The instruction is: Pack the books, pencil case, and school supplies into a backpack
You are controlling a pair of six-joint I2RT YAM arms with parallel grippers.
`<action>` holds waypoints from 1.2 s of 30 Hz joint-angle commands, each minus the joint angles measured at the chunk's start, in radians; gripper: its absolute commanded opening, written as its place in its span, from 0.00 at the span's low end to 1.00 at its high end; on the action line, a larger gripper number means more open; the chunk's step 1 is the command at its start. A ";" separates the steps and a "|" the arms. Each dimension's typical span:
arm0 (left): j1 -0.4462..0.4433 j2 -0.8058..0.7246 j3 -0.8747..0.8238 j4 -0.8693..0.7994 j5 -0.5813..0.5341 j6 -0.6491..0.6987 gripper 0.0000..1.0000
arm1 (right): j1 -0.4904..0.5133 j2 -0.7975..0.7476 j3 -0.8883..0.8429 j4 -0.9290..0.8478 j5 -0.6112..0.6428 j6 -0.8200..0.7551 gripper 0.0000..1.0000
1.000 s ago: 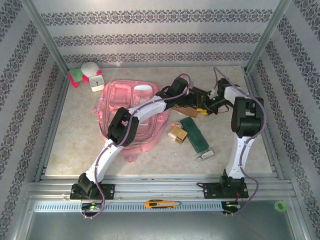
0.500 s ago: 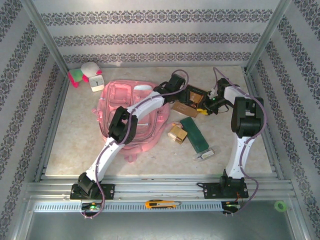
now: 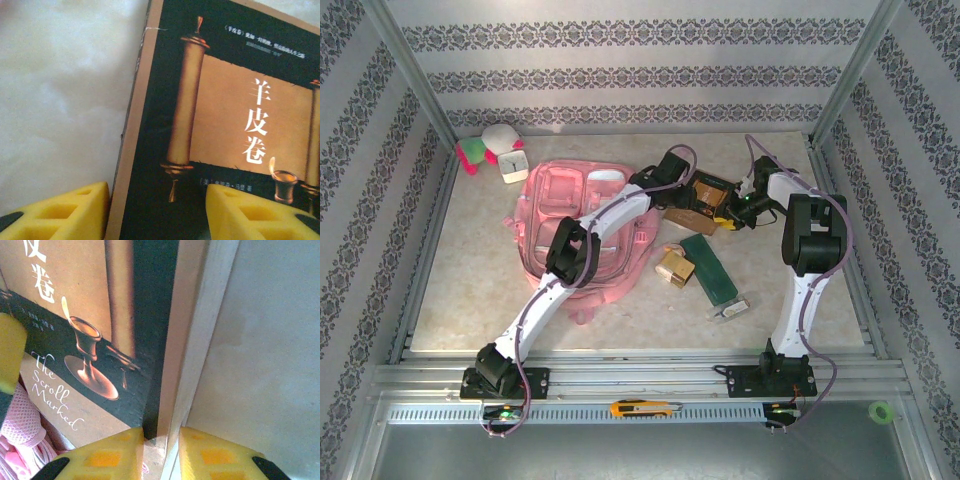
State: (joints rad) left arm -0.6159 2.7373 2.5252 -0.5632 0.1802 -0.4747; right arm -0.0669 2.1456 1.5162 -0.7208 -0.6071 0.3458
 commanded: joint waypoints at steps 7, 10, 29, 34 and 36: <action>-0.015 -0.108 -0.131 0.156 0.470 -0.185 0.52 | 0.026 -0.003 0.020 0.004 -0.015 0.027 0.22; -0.010 -0.170 -0.224 0.298 0.541 -0.273 0.52 | 0.026 0.000 0.024 0.004 -0.025 0.028 0.22; -0.010 -0.250 -0.401 0.341 0.451 -0.251 0.15 | 0.012 -0.056 -0.001 0.048 -0.038 0.049 0.22; -0.011 -0.324 -0.383 0.199 0.287 -0.097 0.00 | -0.001 -0.131 -0.005 0.043 -0.017 0.050 0.26; -0.011 -0.381 -0.405 0.181 0.233 -0.043 0.00 | -0.003 -0.181 -0.008 0.040 -0.007 0.051 0.31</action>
State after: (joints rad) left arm -0.6079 2.4969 2.1021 -0.3222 0.5152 -0.6571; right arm -0.0757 2.0701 1.5112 -0.6949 -0.5922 0.3958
